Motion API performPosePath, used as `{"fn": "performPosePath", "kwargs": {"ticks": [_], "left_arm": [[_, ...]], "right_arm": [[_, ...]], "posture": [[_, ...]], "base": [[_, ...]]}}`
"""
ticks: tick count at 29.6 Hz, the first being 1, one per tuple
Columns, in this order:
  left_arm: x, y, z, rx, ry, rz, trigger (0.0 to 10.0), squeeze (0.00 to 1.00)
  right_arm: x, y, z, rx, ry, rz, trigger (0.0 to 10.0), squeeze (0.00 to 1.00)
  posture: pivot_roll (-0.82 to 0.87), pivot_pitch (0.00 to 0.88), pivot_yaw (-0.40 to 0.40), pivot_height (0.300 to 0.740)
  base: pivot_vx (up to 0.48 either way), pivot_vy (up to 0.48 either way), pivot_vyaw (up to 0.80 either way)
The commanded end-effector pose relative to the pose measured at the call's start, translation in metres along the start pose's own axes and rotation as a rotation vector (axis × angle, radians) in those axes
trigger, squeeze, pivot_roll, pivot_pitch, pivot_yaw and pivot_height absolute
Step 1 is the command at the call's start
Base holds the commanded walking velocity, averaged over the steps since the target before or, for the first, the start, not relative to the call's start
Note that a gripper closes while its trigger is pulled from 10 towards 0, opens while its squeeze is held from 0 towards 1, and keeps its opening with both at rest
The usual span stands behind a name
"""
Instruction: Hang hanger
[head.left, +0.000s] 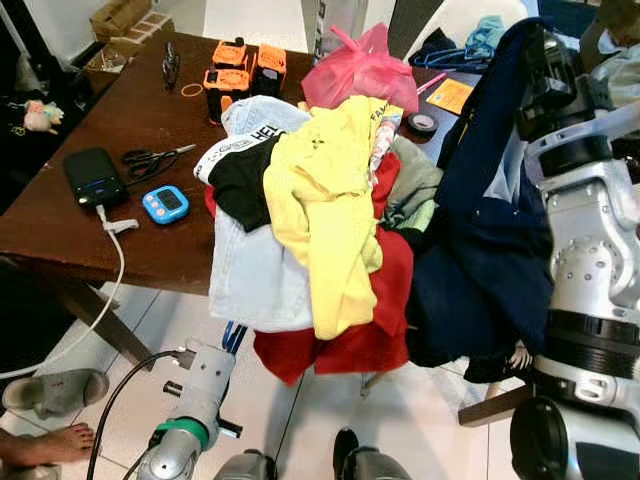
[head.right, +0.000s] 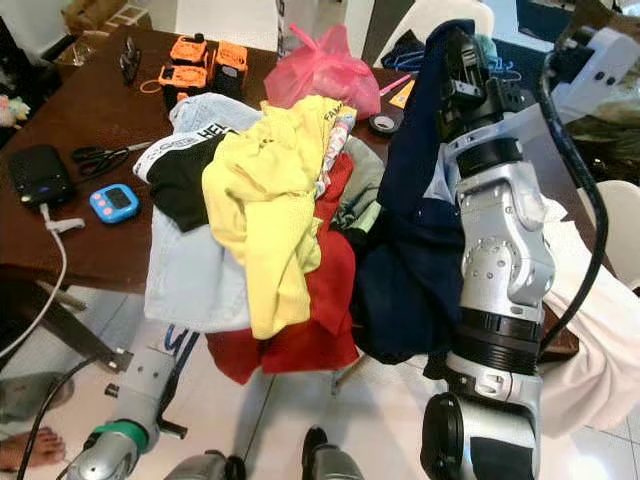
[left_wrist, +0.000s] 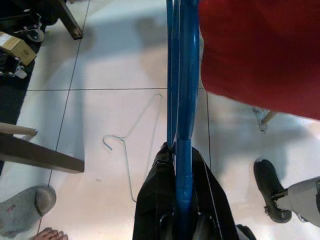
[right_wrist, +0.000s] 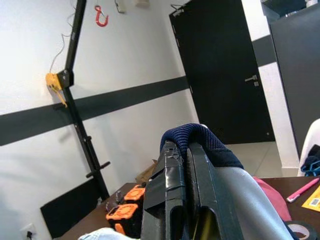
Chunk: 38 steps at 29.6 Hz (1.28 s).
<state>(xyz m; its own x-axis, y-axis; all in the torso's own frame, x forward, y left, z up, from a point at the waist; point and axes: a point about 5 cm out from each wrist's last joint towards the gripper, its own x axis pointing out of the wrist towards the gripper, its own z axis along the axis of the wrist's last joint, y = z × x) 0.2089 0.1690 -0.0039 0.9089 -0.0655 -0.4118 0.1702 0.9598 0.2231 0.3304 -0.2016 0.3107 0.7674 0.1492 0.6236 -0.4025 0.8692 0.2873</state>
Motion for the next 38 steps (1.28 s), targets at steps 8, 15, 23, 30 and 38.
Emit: {"fn": "performPosePath", "kwargs": {"ticks": [8, 15, 23, 30, 38], "left_arm": [[-0.0001, -0.0019, 0.0029, -0.005, -0.029, -0.004, 10.0, 0.00], [0.0000, -0.0019, 0.0029, -0.004, -0.030, -0.003, 10.0, 0.00], [0.0018, -0.0015, 0.0007, 0.001, -0.023, -0.008, 10.0, 0.00], [0.0024, -0.0016, 0.0003, 0.002, -0.022, -0.011, 10.0, 0.00], [0.0038, -0.0019, -0.0004, 0.003, -0.020, -0.015, 10.0, 0.00]], "right_arm": [[-0.0026, -0.0016, 0.0047, -0.004, -0.028, -0.006, 10.0, 0.00], [-0.0026, -0.0016, 0.0046, -0.004, -0.029, -0.006, 10.0, 0.00], [-0.0053, -0.0058, 0.0023, -0.017, -0.017, -0.021, 10.0, 0.00], [-0.0064, -0.0074, 0.0015, -0.025, -0.013, -0.028, 10.0, 0.00], [-0.0073, -0.0080, -0.0002, -0.032, -0.012, -0.032, 10.0, 0.00]], "posture": [[0.06, 0.038, -0.035, 0.740], [0.06, 0.038, -0.035, 0.740], [0.06, 0.037, -0.024, 0.740], [0.06, 0.035, -0.023, 0.740], [0.06, 0.022, -0.017, 0.740]], "base": [[-0.296, 0.000, 0.00], [-0.296, 0.000, 0.00], [-0.383, 0.000, 0.00], [-0.402, 0.000, 0.00], [-0.401, 0.000, 0.00]]}}
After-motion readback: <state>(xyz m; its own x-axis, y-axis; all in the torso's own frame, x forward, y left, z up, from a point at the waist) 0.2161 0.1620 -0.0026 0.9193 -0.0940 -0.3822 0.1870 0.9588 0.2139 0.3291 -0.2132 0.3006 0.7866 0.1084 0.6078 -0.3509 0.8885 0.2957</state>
